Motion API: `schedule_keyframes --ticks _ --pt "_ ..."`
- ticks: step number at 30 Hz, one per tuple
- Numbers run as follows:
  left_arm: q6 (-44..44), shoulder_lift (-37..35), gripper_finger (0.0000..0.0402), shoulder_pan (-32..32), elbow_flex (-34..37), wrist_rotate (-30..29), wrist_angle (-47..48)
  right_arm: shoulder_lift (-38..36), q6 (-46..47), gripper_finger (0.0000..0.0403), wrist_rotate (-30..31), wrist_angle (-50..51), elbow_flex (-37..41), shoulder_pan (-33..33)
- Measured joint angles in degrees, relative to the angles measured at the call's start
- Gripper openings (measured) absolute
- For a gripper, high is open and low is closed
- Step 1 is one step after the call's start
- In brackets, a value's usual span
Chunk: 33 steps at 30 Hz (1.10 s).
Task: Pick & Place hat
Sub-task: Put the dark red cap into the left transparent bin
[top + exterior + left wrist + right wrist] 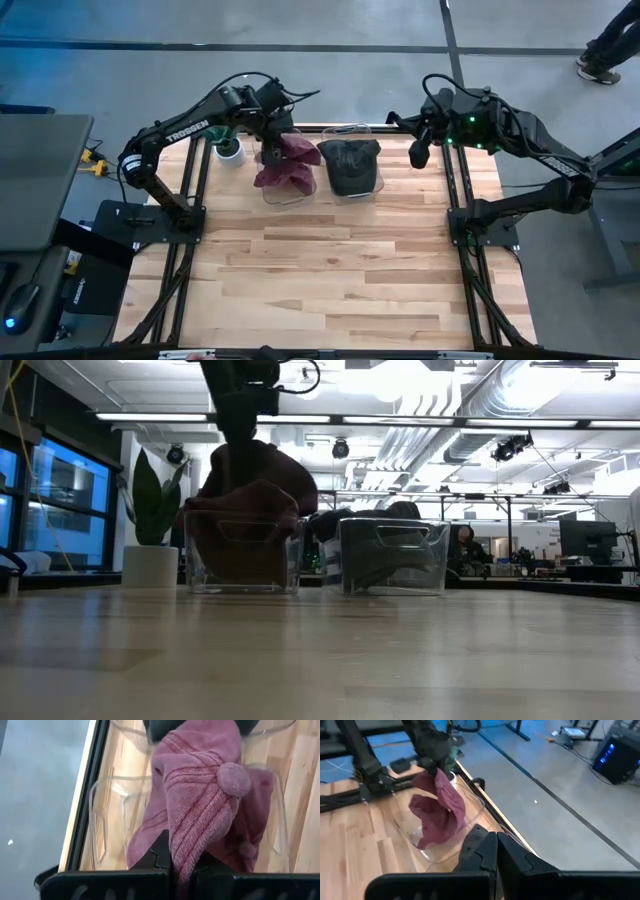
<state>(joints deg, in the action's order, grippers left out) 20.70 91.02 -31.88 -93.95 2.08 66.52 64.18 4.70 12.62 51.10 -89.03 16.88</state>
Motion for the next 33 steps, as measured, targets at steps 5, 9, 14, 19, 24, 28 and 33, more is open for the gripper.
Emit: schedule_keyframes --ticks 5,9,14,19,24,28,33 --pt "-1.46 0.38 0.0000 0.00 -0.02 0.88 -2.26 -0.02 -1.23 0.0000 -2.32 -2.43 0.00 -0.01" --pt "-3.87 2.07 0.0000 -0.84 0.02 0.88 -0.33 -0.02 -2.20 0.0000 -2.57 -2.46 0.00 0.00" --pt "-4.93 3.92 0.0000 -2.06 0.00 -1.10 1.07 -0.04 -2.42 0.0000 -4.24 -2.46 0.00 -0.02" --pt "-5.04 4.45 0.0000 -1.86 -0.03 -3.92 1.57 -0.04 -3.55 0.0000 -5.31 -2.46 0.00 0.00" --pt "-5.02 4.48 0.0000 -1.88 -0.02 -1.54 5.82 -0.04 -4.12 0.0000 -5.44 -2.46 0.00 -0.02" --pt "-4.36 4.54 0.0000 -1.86 -0.02 -1.58 8.98 -0.04 -5.13 0.0000 -5.42 -2.46 0.00 -0.01" --pt "-4.98 4.57 0.0000 -1.86 -0.02 -1.50 7.44 -0.04 -6.29 0.0000 -5.29 -2.48 0.00 0.00"
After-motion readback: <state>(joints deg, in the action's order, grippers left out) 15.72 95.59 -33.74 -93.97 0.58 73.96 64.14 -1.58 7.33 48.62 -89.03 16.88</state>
